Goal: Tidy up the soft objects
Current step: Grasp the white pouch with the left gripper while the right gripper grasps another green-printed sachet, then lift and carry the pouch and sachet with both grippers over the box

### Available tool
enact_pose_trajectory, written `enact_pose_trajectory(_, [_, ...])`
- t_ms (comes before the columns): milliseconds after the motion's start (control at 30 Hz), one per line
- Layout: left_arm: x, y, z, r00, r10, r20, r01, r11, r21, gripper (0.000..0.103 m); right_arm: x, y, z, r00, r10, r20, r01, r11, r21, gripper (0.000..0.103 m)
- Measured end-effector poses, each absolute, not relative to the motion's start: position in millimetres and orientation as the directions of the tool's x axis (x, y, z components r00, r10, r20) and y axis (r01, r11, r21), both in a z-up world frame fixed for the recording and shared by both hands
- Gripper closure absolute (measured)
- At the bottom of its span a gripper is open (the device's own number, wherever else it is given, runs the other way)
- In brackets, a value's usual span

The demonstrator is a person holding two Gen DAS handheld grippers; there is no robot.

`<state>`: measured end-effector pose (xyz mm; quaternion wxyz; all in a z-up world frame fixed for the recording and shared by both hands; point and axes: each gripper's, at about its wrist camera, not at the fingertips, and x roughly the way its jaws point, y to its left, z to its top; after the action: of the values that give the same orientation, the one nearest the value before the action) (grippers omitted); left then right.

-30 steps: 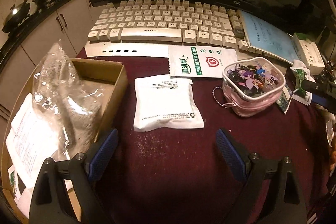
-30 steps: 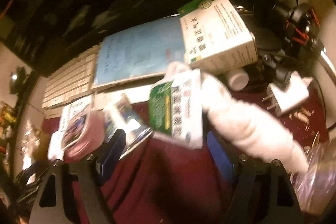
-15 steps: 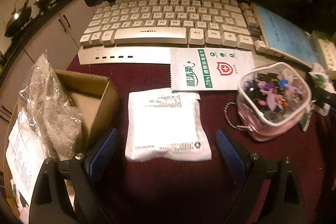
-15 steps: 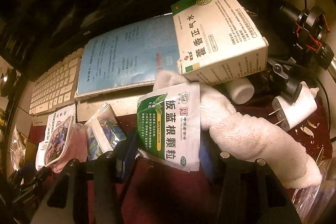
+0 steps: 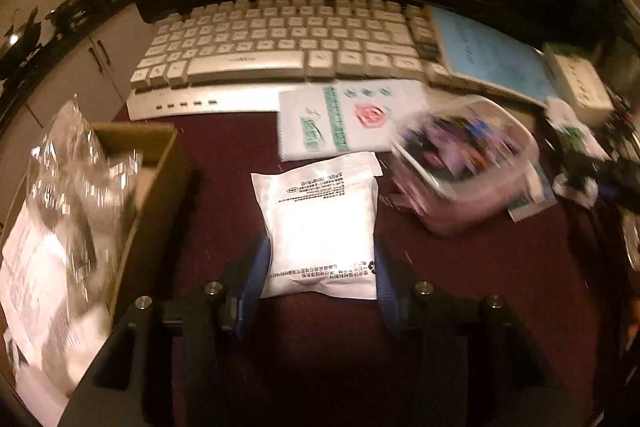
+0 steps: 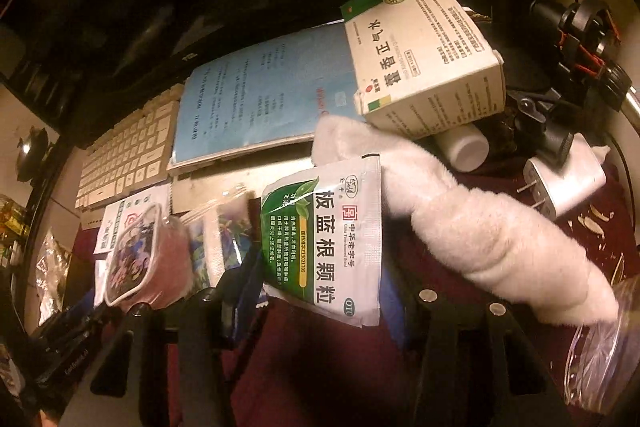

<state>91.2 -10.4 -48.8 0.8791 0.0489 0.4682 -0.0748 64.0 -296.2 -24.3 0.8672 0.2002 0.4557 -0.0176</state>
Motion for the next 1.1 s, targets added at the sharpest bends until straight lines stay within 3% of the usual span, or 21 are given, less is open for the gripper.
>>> enact_pose_trajectory(500, [-13.7,1.1,-46.4,0.52,-0.217,-0.826,0.288,0.955,-0.07,0.054,23.6,-257.9,3.6,0.632,0.242,-0.737,0.094,0.919,0.383,0.046])
enact_pose_trajectory(1100, [-34.8,18.9,-23.5,0.576,-0.241,-0.781,0.272,0.958,-0.095,0.058,2.3,-197.3,28.1,0.636,0.308,-0.708,-0.046,0.931,0.363,0.046])
